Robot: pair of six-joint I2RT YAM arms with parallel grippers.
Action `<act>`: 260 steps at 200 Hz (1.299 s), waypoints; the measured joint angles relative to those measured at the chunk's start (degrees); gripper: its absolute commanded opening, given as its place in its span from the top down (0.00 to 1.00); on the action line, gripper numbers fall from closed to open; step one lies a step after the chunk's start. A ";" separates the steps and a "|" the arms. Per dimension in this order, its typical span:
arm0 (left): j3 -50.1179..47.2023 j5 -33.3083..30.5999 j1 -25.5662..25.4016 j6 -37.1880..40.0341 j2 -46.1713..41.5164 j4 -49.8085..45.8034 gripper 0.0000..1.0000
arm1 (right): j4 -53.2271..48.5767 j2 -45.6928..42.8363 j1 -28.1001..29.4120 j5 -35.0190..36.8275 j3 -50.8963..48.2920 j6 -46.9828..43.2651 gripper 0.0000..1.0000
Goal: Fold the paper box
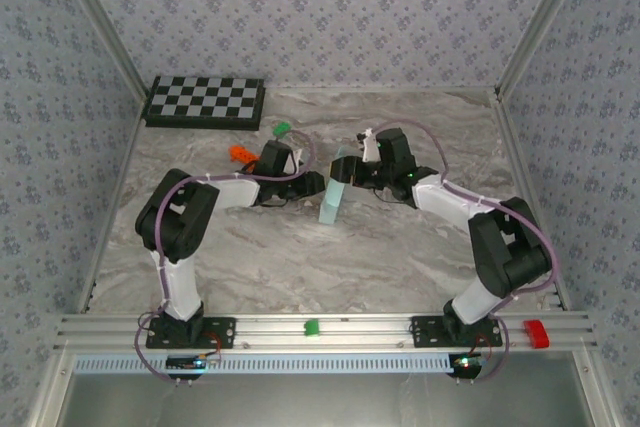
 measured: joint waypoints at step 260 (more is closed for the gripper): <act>-2.34 -8.52 0.22 3.74 -8.26 -8.72 0.55 | 2.58 1.53 -0.39 3.34 -4.61 5.33 0.48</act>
